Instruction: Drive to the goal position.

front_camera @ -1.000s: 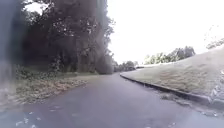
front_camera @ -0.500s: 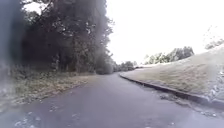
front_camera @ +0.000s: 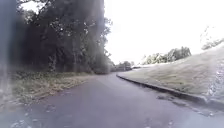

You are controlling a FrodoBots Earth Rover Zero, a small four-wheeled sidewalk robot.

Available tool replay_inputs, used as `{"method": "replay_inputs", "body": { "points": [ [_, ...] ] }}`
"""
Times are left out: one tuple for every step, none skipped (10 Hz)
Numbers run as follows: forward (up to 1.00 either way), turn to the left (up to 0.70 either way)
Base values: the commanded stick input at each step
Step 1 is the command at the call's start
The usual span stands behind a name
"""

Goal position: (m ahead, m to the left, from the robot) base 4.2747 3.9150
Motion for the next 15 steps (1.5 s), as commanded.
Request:
{"method": "replay_inputs", "body": {
  "points": [
    [0.0, -1.0],
    [0.0, -1.0],
    [0.0, -1.0],
    [0.0, -1.0],
    [0.0, -1.0],
    [0.0, -1.0],
    [0.0, -1.0],
    [0.0, -0.68],
    [0.0, -0.05],
    [0.0, 0.0],
    [0.0, 0.0],
    [0.0, 0.0],
    [0.0, 0.0],
    [0.0, 0.0],
    [0.0, 0.0]
  ]
}}
